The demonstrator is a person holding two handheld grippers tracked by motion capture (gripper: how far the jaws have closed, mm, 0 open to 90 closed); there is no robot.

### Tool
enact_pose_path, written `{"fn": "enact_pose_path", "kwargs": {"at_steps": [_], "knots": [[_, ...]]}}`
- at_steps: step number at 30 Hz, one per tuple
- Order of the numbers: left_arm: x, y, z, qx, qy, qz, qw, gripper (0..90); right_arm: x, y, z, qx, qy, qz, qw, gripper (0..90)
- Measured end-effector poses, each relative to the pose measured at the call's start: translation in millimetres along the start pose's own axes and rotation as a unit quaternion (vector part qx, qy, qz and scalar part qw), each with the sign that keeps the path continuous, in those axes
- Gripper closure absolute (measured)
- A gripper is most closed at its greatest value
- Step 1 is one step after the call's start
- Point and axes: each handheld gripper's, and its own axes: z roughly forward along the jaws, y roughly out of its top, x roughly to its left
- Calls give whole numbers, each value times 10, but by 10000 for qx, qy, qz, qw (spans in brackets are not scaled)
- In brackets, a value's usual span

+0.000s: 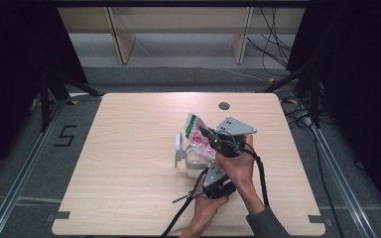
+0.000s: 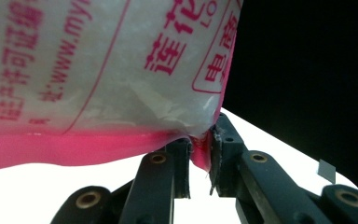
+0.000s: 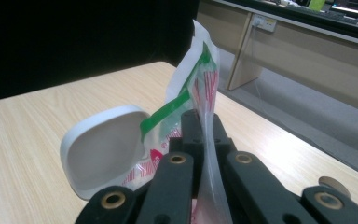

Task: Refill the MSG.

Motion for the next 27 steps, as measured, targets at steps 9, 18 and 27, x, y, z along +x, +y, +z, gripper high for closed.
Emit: {"fn": "enact_pose_path", "kwargs": {"at_steps": [9, 18, 27], "knots": [[-1, -7, 2, 15, 8, 13, 10000, 794, -13, -6, 19, 16, 66, -132, 9999, 900], [2, -10, 5, -4, -12, -14, 10000, 794, -22, -9, 10, -39, 16, -45, 10000, 900], [7, -4, 10, -23, -27, -39, 10000, 794, -2, -3, 19, 11, 12, -115, 9999, 900]]}}
